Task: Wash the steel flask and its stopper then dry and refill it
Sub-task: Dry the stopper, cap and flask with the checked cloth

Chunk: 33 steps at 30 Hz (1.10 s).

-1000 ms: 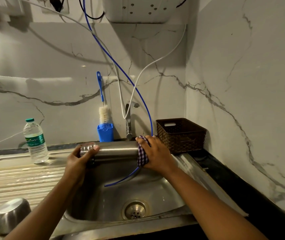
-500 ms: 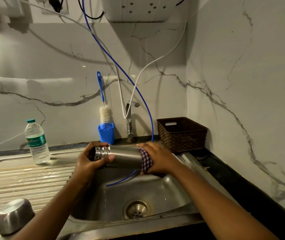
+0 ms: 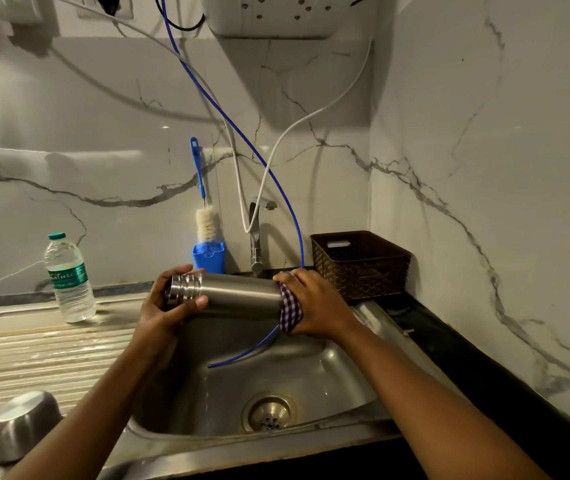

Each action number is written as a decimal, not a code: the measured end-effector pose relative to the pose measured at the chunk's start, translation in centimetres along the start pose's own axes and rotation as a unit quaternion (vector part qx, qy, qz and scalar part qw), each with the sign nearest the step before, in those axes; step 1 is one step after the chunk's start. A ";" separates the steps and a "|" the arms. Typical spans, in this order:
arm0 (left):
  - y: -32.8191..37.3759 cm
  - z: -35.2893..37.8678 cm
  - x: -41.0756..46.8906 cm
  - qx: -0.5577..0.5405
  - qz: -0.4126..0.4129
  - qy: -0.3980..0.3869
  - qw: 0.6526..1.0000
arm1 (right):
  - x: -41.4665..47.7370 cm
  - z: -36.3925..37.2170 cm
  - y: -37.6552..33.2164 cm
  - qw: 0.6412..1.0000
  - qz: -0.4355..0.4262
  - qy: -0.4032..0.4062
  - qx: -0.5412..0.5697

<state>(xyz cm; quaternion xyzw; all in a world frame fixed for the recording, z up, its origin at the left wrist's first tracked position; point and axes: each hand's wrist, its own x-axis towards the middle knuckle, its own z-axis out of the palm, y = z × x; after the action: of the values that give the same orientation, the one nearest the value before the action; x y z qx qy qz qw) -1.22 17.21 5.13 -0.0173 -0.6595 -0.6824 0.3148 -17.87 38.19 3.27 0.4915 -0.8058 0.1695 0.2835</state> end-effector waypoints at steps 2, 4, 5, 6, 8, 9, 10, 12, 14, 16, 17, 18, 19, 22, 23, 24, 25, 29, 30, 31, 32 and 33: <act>-0.2 0.4 0.1 -0.039 -0.027 0.016 0.999 | 0.0 -0.1 -0.2 0.997 -0.019 0.059 -0.055; -0.5 0.8 0.4 -0.067 -0.080 0.055 0.993 | 0.0 -0.3 -0.2 0.988 -0.034 0.103 -0.106; -0.7 0.9 0.6 -0.072 -0.115 0.073 0.988 | 0.0 -0.4 -0.2 0.983 -0.044 0.120 -0.130; -0.9 0.9 0.7 -0.073 -0.141 0.081 0.984 | 0.0 -0.4 -0.2 0.978 -0.053 0.133 -0.152; -1.2 0.8 1.0 -0.077 -0.155 0.106 0.979 | 0.0 -0.4 -0.4 0.969 -0.064 0.150 -0.186; -1.2 0.8 1.0 -0.082 -0.150 0.125 0.977 | 0.1 -0.4 -0.6 0.969 -0.062 0.150 -0.189; -1.2 0.8 1.0 -0.084 -0.143 0.138 0.976 | 0.1 -0.5 -0.9 0.971 -0.053 0.145 -0.180; -1.4 0.7 0.8 -0.084 -0.119 0.144 0.979 | 0.3 -0.4 -1.0 0.983 -0.019 0.118 -0.138; -1.7 0.7 0.7 -0.046 -0.098 0.122 0.987 | 0.2 -0.3 -1.1 0.996 0.019 0.055 -0.071; -1.7 1.3 0.2 0.003 -0.063 0.087 0.994 | 0.1 -0.3 -1.9 0.999 0.042 -0.032 0.005; -1.7 1.6 0.0 0.025 -0.051 0.067 0.996 | 0.2 -0.1 -2.8 0.997 0.044 -0.061 0.036; -1.9 1.9 -0.2 0.044 -0.043 0.048 0.997 | 0.4 -0.1 -3.9 0.995 0.037 -0.068 0.056; -1.8 2.1 -0.3 0.055 -0.038 0.039 0.997 | 0.8 -0.1 -4.9 0.996 0.024 -0.060 0.069; -1.0 1.6 -0.5 0.048 -0.014 0.030 0.998 | 1.3 -0.2 -5.4 0.994 0.011 -0.056 0.092; -0.5 1.3 -0.4 0.049 -0.004 0.029 0.998 | 1.1 -0.4 -4.5 0.992 0.023 -0.068 0.101; 0.1 1.0 -0.4 0.048 0.007 0.022 0.999 | 0.8 -0.6 -3.2 0.989 0.042 -0.083 0.112; 0.4 0.7 -0.2 0.046 0.018 0.012 0.999 | 0.4 -0.9 -1.9 0.986 0.061 -0.095 0.124; 0.4 0.7 -0.4 0.079 0.041 -0.044 0.995 | -0.3 -1.5 -1.6 0.977 0.069 -0.151 0.134; 0.3 0.9 -0.7 0.100 0.053 -0.062 0.992 | 0.1 -1.5 -2.8 0.978 0.050 -0.155 0.131; 0.2 1.1 -0.8 0.116 0.062 -0.073 0.989 | 0.7 -1.5 -4.0 0.980 0.029 -0.149 0.130; 0.2 1.2 -0.8 0.124 0.067 -0.077 0.987 | 1.1 -1.5 -5.0 0.981 0.018 -0.141 0.133; 0.2 1.2 -0.8 0.125 0.070 -0.078 0.987 | 1.4 -1.6 -5.5 0.980 0.016 -0.137 0.141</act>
<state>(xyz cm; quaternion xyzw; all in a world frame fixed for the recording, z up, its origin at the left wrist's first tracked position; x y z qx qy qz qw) -0.90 18.65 5.13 -0.0777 -0.7594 -0.5672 0.3090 -13.01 35.54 5.36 0.5325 -0.8124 0.2174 0.0957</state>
